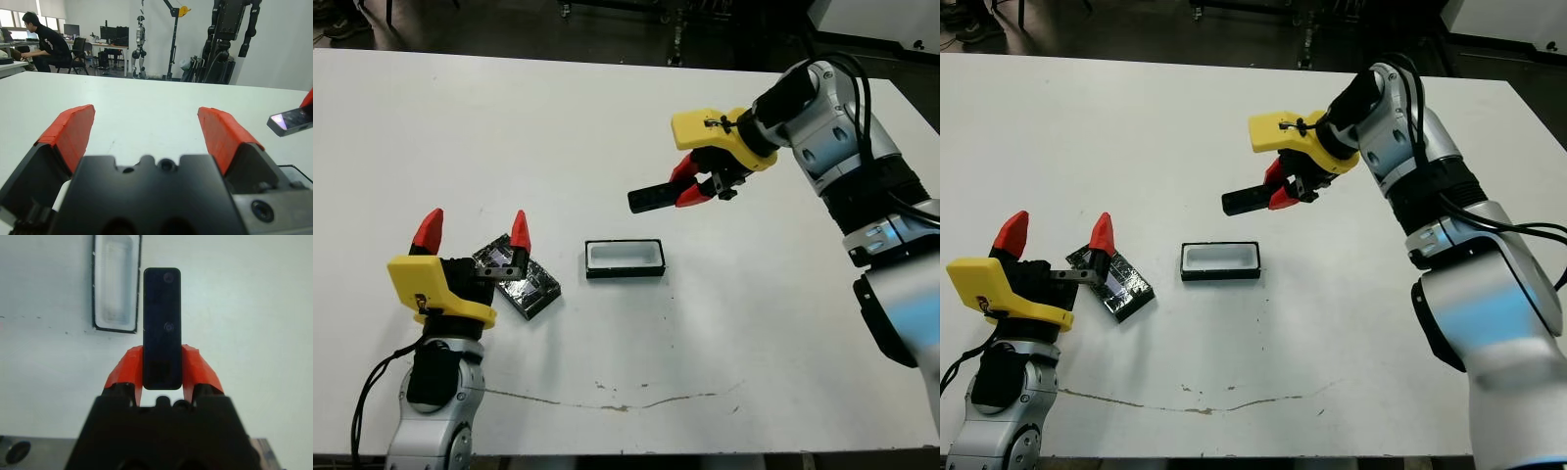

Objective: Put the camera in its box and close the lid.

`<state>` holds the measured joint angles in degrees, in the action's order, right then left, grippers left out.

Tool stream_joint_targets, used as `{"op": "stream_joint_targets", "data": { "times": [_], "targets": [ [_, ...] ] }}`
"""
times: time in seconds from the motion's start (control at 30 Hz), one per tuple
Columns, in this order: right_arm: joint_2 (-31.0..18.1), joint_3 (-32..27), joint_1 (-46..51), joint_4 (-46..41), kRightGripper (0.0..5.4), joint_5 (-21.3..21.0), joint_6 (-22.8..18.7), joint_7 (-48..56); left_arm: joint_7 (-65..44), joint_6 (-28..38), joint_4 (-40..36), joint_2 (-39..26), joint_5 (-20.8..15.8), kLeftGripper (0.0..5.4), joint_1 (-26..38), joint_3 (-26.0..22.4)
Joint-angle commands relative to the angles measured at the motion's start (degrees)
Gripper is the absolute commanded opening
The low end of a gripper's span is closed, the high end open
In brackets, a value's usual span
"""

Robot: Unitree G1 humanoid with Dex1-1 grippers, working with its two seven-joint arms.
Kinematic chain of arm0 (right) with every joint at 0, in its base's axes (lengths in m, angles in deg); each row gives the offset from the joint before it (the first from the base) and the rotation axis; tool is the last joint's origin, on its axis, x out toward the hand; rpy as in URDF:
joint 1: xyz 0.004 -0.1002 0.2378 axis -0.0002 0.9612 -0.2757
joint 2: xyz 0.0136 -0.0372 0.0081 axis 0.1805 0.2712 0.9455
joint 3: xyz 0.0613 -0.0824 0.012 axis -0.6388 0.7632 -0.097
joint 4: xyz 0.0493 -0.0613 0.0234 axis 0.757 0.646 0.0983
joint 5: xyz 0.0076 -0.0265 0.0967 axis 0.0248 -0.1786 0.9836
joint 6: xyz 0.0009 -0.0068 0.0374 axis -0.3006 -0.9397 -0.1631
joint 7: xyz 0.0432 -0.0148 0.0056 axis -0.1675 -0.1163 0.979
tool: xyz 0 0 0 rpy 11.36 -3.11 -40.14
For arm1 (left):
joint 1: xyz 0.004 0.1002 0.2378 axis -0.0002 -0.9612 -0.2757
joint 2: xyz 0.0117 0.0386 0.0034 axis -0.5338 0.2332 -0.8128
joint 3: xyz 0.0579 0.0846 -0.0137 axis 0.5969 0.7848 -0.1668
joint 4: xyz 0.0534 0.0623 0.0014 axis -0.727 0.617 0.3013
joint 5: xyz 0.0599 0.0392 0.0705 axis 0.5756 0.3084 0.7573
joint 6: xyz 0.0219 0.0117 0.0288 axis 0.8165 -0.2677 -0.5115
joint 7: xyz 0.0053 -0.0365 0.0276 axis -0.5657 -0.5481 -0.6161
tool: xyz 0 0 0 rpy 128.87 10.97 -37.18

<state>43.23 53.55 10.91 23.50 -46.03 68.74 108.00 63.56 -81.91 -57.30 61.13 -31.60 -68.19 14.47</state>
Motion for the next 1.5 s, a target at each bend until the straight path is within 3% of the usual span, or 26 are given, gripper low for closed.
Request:
{"op": "stream_joint_targets", "data": {
  "times": [0.03, 0.9, 1.5],
  "targets": [
    [0.4, 0.1, 0.7, -0.6, 1.67, 0.7, -2.3, 1.6, 0.2, -0.7, 0.3, -0.2, 0.4, 5.4, 0.0, -0.2],
    [3.5, 2.4, 2.0, 1.4, 1.67, -0.6, -1.8, 2.0, -0.1, -0.4, 0.1, -0.1, 1.0, 5.4, -0.7, 0.0],
    [5.2, 4.7, 3.1, -1.6, 1.67, -1.4, -6.3, 3.1, 0.0, -0.2, 0.1, 0.1, 0.7, 5.4, -0.7, 0.0]
  ]
}}
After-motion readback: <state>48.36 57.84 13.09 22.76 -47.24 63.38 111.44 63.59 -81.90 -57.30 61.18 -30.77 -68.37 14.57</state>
